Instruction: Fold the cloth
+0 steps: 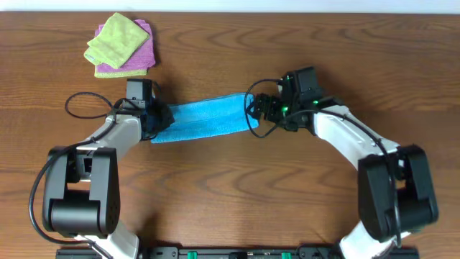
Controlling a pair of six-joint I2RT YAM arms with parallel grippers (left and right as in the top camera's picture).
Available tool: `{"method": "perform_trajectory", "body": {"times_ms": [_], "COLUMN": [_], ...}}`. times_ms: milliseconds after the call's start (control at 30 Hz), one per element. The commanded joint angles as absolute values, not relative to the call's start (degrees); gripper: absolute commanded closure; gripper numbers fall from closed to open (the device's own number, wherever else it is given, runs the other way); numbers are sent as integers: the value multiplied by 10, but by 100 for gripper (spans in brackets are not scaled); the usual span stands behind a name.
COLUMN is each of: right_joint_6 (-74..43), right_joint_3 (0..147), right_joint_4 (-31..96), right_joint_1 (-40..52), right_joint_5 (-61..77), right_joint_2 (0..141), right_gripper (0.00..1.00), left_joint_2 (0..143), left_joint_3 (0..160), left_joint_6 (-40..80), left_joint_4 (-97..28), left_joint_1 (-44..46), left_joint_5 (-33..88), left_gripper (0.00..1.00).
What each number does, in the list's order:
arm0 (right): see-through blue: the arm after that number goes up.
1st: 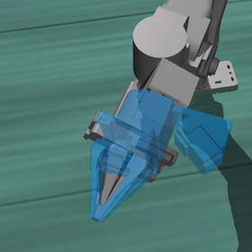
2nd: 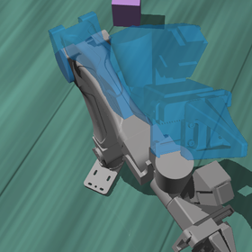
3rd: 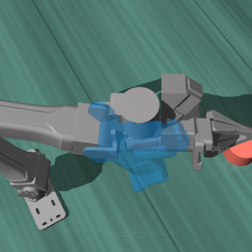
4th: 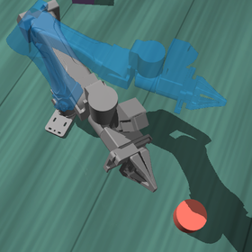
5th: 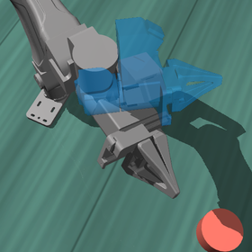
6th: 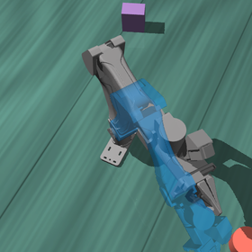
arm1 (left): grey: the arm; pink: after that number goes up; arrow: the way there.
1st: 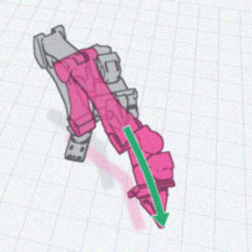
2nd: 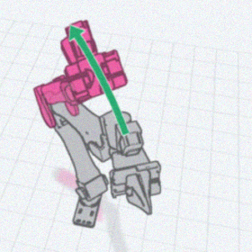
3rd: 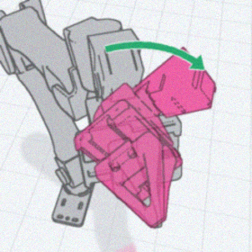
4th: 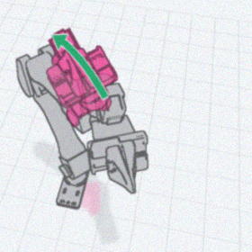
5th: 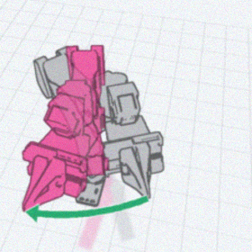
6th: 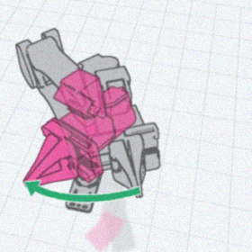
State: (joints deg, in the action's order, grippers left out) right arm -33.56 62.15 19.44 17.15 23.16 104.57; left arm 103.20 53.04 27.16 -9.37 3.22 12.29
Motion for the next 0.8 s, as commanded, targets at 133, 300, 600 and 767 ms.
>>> {"method": "perform_trajectory", "body": {"times_ms": [133, 300, 600, 767], "right_joint_6": [-359, -368, -373, -386], "right_joint_3": [625, 625, 625, 625], "right_joint_4": [174, 156, 139, 97], "right_joint_1": [199, 217, 220, 227], "right_joint_5": [245, 244, 244, 245], "right_joint_2": [1066, 1082, 1111, 1125], "right_gripper": [1, 2, 5, 14], "left_joint_2": [1049, 1049, 1049, 1049], "left_joint_3": [535, 535, 535, 535], "left_joint_6": [270, 270, 270, 270], "left_joint_4": [-96, -96, -96, -96], "left_joint_1": [34, 34, 34, 34], "left_joint_5": [118, 118, 118, 119], "left_gripper": [94, 94, 94, 94]}}
